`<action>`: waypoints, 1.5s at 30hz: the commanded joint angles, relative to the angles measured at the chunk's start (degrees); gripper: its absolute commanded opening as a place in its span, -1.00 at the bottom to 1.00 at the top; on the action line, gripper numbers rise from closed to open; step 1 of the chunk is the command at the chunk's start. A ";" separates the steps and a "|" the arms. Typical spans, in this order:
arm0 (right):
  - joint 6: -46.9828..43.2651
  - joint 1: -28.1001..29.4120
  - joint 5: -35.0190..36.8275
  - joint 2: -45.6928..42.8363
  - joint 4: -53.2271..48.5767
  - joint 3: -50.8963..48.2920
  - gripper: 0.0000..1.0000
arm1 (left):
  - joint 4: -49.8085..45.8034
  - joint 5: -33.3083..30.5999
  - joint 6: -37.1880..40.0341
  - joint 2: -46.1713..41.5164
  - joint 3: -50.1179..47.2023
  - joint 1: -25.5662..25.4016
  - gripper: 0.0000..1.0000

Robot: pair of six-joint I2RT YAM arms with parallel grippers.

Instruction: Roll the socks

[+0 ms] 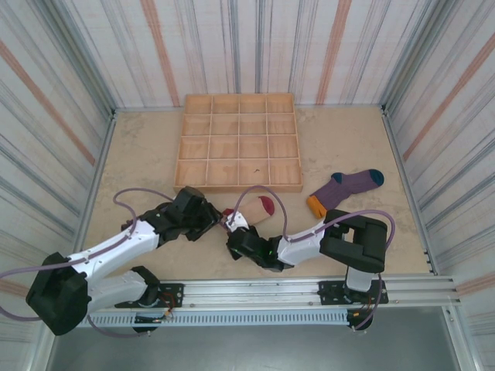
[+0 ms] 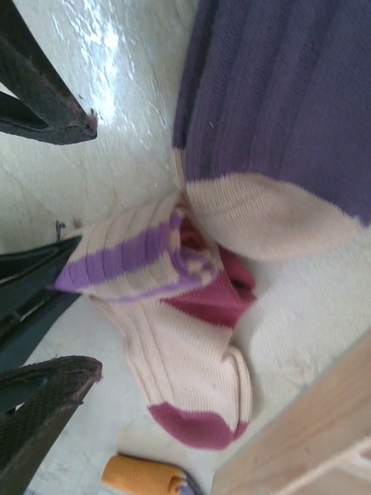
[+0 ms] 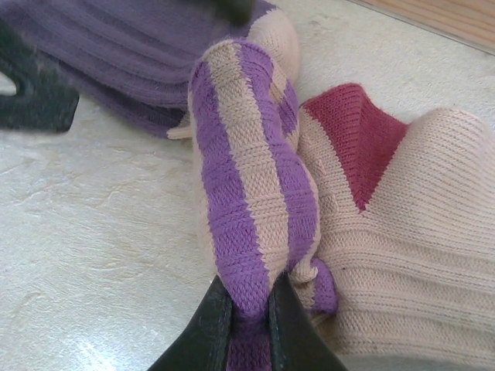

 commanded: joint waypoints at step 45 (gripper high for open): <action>65.62 -17.66 -39.89 9.10 19.11 -25.19 -1.00 | 15.15 -5.69 0.15 12.10 -0.63 -8.60 0.20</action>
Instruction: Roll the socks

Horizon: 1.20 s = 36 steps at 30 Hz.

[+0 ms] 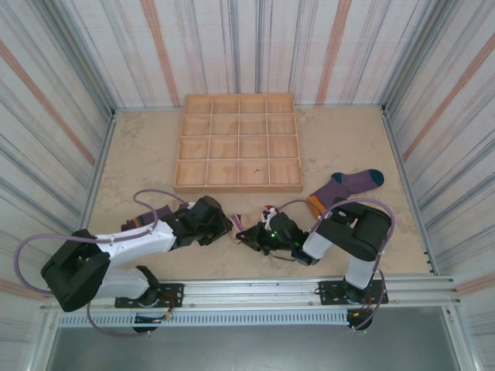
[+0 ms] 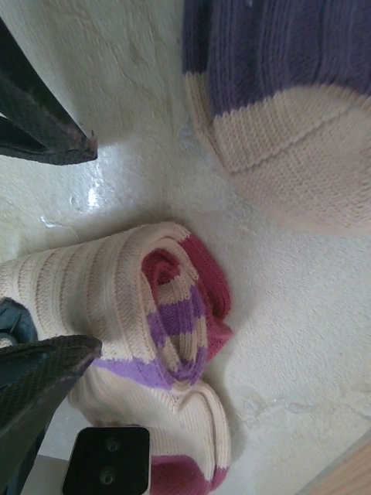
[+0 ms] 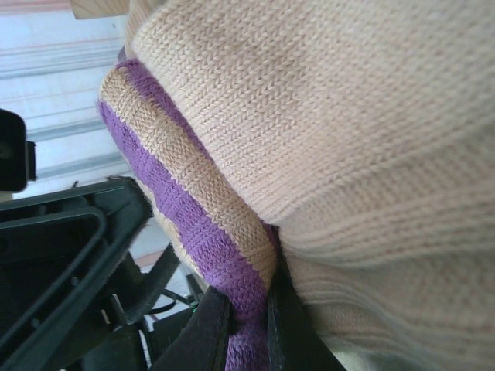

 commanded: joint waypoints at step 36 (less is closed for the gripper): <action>-22.81 3.10 13.66 -23.60 -61.87 8.99 -0.06 | -10.17 -5.52 8.18 9.87 11.03 2.93 -1.00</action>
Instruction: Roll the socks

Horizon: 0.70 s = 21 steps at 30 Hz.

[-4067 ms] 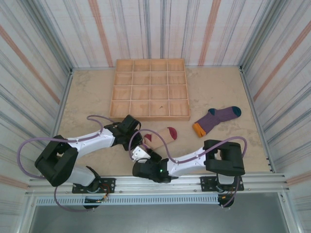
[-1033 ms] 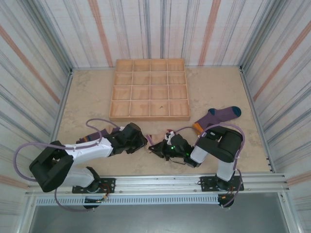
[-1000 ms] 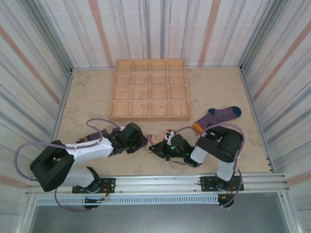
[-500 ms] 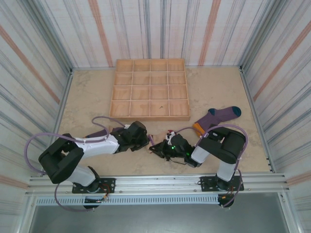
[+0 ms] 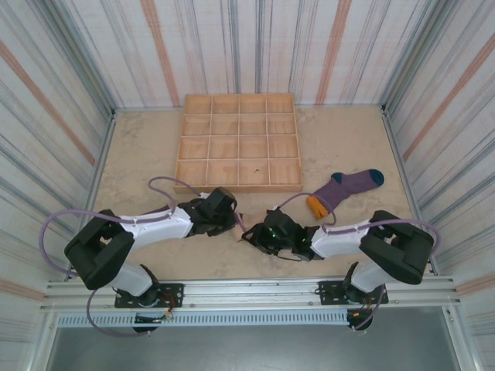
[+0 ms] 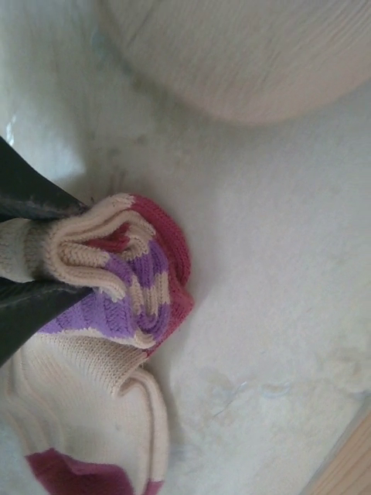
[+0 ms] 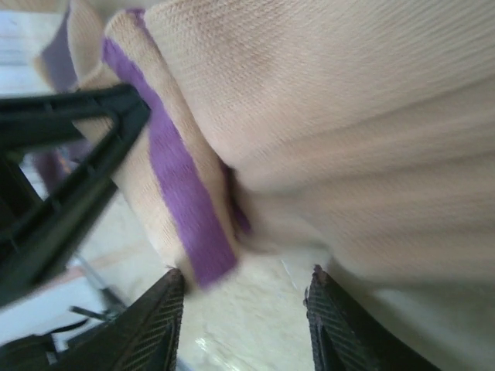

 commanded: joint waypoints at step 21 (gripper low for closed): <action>-62.84 23.68 46.32 15.19 -8.79 19.15 0.23 | -10.87 3.43 -3.99 -5.94 -2.02 7.37 -1.00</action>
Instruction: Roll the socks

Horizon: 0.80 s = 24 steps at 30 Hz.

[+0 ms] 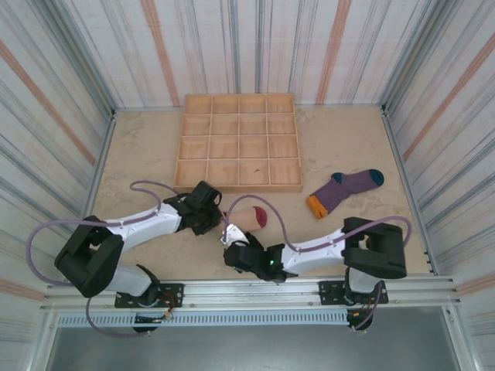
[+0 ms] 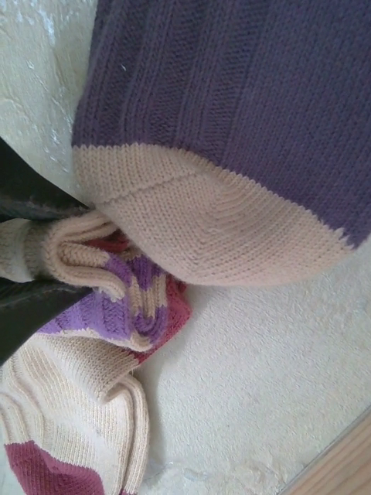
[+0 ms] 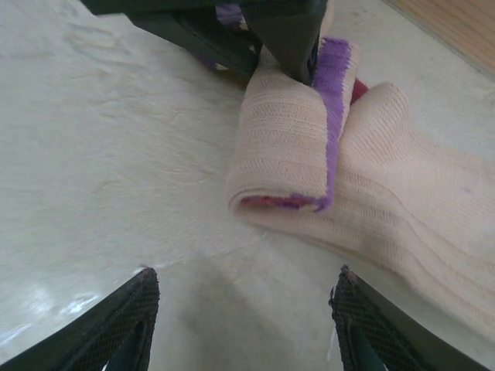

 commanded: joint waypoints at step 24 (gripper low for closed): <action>-3.50 -1.56 6.88 13.61 1.89 7.47 -1.00 | -2.58 3.48 1.64 -3.55 -1.17 0.13 -0.74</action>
